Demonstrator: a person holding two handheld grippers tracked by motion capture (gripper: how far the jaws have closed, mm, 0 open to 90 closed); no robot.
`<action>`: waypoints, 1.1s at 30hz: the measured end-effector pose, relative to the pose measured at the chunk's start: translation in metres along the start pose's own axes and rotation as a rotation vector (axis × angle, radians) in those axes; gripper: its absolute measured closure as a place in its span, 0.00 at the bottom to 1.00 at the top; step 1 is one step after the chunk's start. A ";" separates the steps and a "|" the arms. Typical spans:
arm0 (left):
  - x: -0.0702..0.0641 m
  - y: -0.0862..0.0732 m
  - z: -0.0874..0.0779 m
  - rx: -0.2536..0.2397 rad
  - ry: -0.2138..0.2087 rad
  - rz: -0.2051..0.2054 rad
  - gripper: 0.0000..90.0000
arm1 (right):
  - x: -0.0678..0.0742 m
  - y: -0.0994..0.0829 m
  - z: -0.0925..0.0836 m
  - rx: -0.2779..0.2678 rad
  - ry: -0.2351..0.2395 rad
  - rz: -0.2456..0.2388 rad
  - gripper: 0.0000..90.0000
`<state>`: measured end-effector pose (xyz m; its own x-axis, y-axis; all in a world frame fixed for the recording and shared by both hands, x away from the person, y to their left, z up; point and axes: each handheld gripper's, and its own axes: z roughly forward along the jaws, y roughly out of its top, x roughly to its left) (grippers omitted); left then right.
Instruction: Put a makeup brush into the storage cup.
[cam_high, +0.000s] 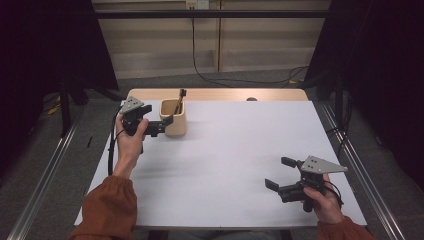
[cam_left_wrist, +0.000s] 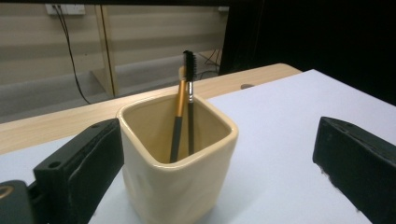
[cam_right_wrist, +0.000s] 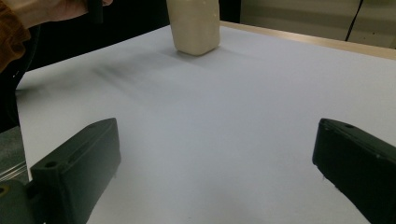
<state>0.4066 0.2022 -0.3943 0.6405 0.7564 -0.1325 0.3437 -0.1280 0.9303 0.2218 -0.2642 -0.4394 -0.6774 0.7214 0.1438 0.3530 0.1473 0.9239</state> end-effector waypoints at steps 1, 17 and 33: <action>-0.002 0.000 -0.002 0.004 -0.003 0.011 0.02 | 0.000 0.000 0.001 0.002 0.000 -0.001 0.01; -0.027 -0.017 -0.023 0.008 -0.021 0.066 0.02 | 0.000 0.000 0.000 0.003 0.001 -0.004 0.00; -0.041 -0.033 -0.062 -0.022 -0.016 0.057 0.03 | 0.001 -0.001 0.000 0.003 -0.005 -0.002 0.00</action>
<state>0.3263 0.2153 -0.3980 0.6694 0.7381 -0.0840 0.2910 -0.1565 0.9438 0.2207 -0.2638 -0.4398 -0.6749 0.7245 0.1400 0.3535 0.1509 0.9232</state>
